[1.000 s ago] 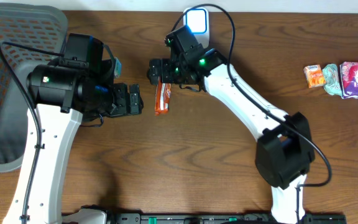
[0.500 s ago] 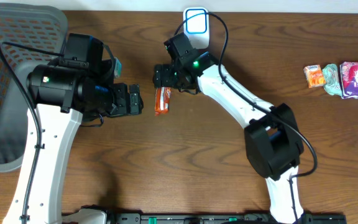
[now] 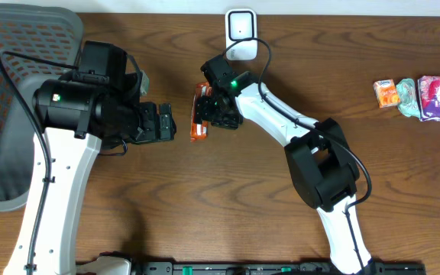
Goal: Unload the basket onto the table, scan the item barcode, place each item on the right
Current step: 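Lift the orange chocolate bar toward the white scanner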
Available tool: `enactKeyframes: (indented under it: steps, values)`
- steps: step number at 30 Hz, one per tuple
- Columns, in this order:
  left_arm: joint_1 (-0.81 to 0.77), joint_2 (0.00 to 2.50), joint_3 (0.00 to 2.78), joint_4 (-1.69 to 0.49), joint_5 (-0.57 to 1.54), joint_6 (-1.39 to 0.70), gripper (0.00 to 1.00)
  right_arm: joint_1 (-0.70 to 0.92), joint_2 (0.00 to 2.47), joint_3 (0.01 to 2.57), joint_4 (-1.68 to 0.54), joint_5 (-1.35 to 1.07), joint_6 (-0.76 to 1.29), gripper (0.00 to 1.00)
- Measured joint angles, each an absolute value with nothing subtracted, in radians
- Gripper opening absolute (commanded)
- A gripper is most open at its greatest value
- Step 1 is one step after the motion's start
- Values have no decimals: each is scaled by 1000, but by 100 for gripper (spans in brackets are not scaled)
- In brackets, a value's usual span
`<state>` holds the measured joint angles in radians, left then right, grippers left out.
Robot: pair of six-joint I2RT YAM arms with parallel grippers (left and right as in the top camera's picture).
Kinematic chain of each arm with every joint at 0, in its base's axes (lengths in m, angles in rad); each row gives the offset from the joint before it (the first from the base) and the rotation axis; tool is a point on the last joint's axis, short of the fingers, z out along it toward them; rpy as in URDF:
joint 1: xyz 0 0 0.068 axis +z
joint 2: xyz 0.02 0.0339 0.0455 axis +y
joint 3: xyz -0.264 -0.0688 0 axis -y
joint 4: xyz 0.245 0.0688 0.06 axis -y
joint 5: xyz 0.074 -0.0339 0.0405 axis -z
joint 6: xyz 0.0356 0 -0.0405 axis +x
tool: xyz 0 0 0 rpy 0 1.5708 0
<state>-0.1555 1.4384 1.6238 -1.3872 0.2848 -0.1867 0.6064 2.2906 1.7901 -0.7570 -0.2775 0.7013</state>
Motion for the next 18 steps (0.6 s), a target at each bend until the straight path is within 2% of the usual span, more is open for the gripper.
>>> enactKeyframes:
  steps: [6,11,14,15,16,18]
  values:
    - [-155,1438,1624,-1388,285,-187,98,623,2292,1790,-722,-281,731,69]
    - [-156,1438,1624,-1388,285,-187,98,640,2308,1790,-713,-285,757,38]
    - [-155,1438,1624,-1387,285,-187,98,646,2317,1790,-720,-284,757,10]
    - [-155,1438,1624,-1388,285,-187,98,647,2317,1790,-723,-281,754,5]
    - [-155,1438,1624,-1387,285,-187,98,647,2317,1790,-725,-281,751,2]
    - [-155,1438,1624,-1388,285,-187,98,646,2317,1803,-737,-276,744,2]
